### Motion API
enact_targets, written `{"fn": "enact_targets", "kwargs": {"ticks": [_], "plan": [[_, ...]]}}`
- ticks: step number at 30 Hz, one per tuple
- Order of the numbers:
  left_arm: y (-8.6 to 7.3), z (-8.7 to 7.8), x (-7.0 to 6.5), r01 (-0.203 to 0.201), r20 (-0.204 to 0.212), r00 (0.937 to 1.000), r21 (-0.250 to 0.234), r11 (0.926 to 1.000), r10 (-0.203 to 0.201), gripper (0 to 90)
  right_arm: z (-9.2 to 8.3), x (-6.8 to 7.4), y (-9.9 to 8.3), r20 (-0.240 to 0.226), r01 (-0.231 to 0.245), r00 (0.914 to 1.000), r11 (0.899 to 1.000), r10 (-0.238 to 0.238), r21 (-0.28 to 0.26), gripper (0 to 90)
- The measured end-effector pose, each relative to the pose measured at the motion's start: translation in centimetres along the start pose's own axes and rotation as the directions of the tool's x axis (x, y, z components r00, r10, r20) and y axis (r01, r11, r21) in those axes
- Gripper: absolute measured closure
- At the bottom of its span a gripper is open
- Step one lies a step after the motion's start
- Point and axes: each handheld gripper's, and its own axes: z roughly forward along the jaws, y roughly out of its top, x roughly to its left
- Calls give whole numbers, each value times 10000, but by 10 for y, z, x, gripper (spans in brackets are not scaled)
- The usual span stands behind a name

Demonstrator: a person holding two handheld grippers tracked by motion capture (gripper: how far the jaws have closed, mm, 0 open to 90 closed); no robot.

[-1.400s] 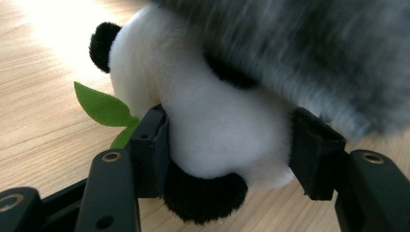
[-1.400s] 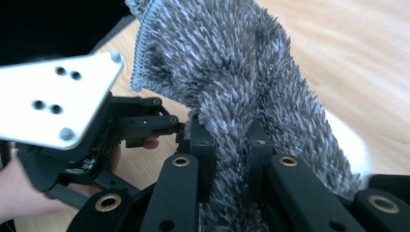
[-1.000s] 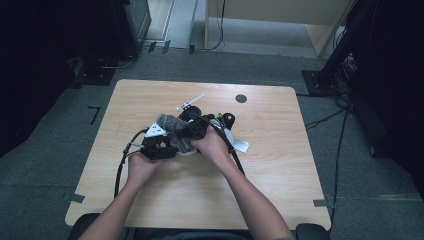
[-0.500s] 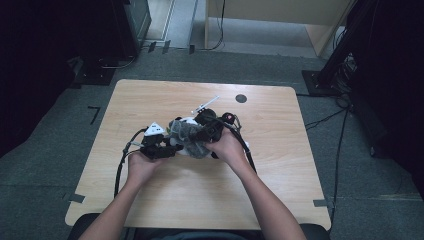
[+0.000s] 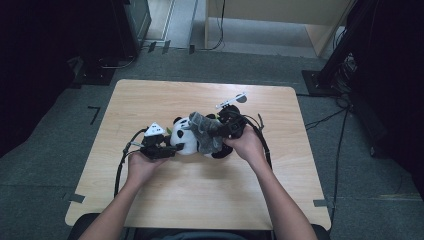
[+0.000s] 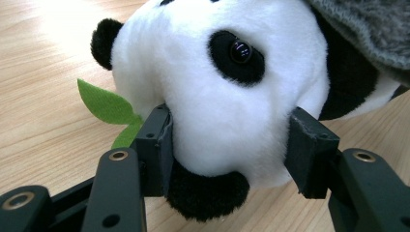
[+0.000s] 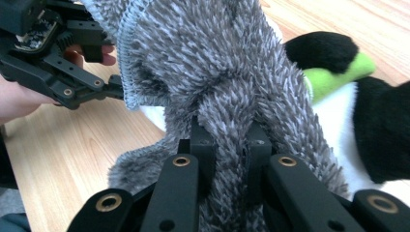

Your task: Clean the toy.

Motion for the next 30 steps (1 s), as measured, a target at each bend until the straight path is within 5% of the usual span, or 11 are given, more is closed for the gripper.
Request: {"fn": "enact_targets", "kwargs": {"ticks": [10,18,22,30], "plan": [[-1,0,1,14,49,10000,-52,10000,-14,435,-15,-17,-5,342,-262,9990,9989,275,-384,807],[-2,0,0,-135,-26,9999,-7,9999,135,434,-36,-38,-16,940,-942,9904,9925,1014,-776,807],[-2,0,0,-123,-19,9999,-45,9999,123,433,-51,-44,-21,782,-1206,9882,9841,1315,-1305,806],[-2,0,-2,-78,-86,9999,-36,10000,77,432,-86,-28,-30,420,-871,9943,9746,978,-2063,806]]}}
